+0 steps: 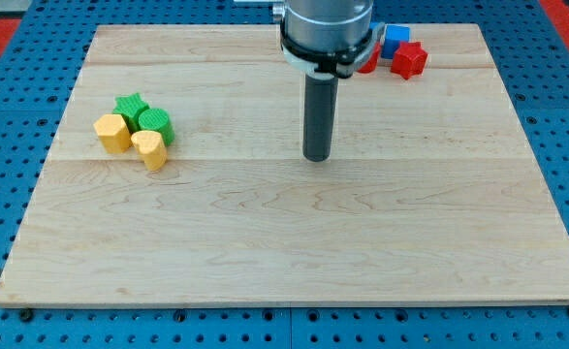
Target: Move your arm towards yellow hexagon
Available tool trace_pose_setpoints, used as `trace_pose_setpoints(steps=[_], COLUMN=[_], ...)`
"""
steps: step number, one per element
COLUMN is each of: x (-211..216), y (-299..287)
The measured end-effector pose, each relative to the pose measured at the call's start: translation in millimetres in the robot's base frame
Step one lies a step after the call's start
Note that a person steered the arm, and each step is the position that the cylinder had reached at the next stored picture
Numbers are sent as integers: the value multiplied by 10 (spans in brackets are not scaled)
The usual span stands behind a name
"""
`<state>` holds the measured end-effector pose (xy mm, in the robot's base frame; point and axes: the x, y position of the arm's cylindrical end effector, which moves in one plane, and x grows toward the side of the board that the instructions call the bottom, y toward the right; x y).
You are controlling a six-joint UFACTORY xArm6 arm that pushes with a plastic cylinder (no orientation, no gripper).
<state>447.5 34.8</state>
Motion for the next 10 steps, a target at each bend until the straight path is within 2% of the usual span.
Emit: trace_pose_setpoints(steps=[1, 2, 3, 4, 6, 8, 10], x=[290, 677, 844, 853, 611, 278, 177], y=[-108, -742, -1477, -2255, -3379, -3392, -3309])
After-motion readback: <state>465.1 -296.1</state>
